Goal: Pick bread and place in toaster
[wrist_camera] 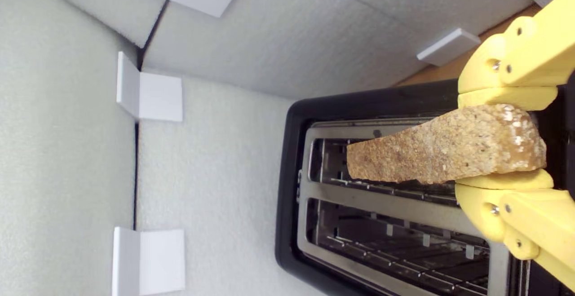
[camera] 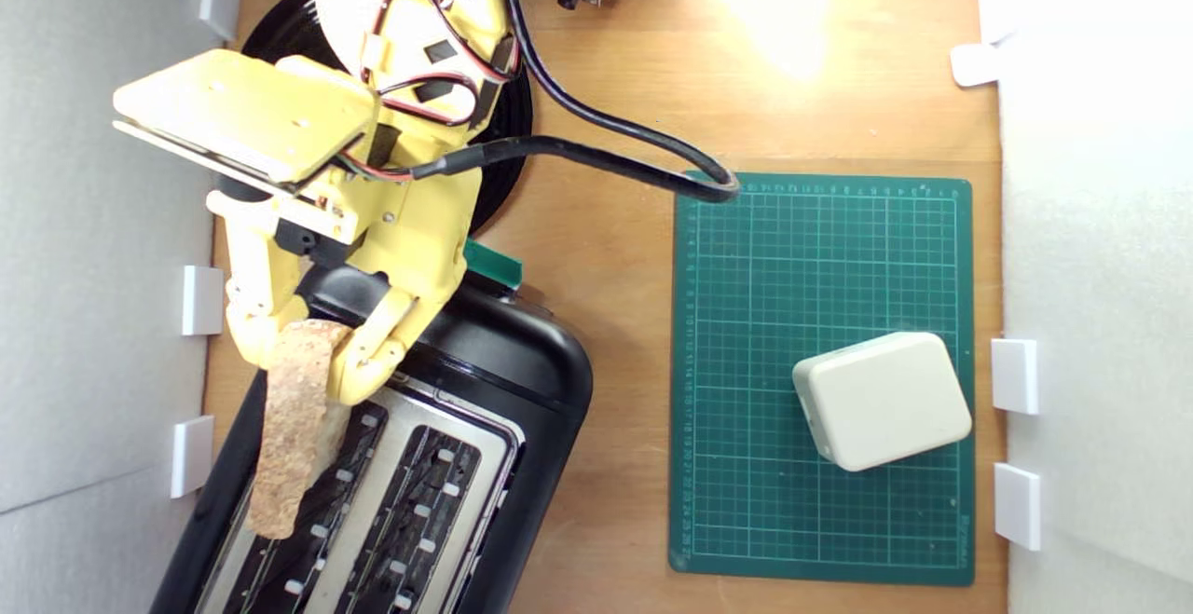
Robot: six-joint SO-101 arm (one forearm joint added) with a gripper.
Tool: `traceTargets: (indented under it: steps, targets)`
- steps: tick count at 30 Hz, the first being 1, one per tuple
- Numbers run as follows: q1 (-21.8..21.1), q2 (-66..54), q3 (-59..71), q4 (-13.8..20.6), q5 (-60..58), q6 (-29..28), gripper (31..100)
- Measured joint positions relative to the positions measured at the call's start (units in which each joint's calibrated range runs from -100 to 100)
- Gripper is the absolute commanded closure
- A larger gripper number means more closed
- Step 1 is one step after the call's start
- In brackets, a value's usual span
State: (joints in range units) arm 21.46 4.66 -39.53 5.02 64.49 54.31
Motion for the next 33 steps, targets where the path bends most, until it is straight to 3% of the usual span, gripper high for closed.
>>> traceTargets:
  steps: [21, 23, 24, 28, 33]
  targets:
    - [-1.19, 15.79, -3.51, -0.71, -4.92, -1.29, 72.9]
    - [-1.19, 16.38, -4.25, -0.80, -5.00, -1.71, 69.8]
    - [-1.19, 16.80, -4.53, -0.80, -5.00, -1.81, 62.8]
    - [-1.37, 16.88, -4.44, -0.80, -5.00, -1.76, 52.1]
    - [-1.19, 16.88, -4.44, -0.71, -5.00, -1.66, 44.3]
